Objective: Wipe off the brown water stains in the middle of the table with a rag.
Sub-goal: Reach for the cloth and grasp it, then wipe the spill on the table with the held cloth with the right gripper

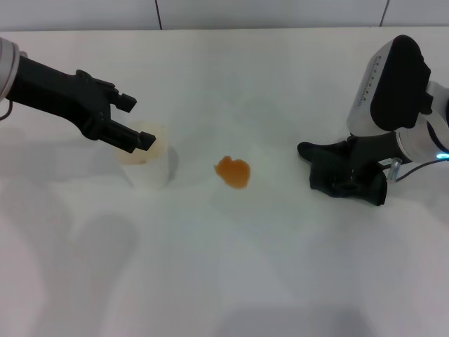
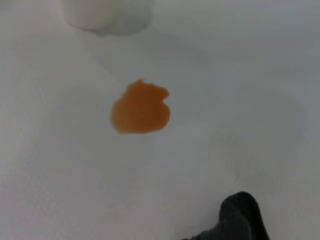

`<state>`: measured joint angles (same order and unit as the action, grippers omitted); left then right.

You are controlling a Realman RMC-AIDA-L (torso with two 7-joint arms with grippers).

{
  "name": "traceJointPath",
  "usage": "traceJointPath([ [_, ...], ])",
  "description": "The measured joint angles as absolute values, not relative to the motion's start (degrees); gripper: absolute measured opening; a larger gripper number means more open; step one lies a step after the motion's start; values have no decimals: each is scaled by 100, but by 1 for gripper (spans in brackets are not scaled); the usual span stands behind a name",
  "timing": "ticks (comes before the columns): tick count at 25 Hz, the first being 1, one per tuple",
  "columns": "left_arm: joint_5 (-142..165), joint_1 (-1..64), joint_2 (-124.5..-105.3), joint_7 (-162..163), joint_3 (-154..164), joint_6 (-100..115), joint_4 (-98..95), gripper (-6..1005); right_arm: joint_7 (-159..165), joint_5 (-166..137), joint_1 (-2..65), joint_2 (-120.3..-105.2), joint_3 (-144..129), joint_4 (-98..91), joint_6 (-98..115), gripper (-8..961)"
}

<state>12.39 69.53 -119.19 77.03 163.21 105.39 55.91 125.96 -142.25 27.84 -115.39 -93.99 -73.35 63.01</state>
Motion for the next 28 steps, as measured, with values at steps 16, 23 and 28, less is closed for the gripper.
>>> traceJointPath([
  [16,1238,6978,-11918,7729,16321,10538,5590,894,12643,-14252,2765,-11558,-9294,-7482,6330,414],
  [23,1238,6997,-11918,7738,16321,10540,5602,895,12635,-14324,2809,-11557,-9378,-7441,6357,97],
  [28,1218,7003,-11918,7742,16321,10540,5617,895,12652,-14321,2777,-11561,-9380,-7513,6363,81],
])
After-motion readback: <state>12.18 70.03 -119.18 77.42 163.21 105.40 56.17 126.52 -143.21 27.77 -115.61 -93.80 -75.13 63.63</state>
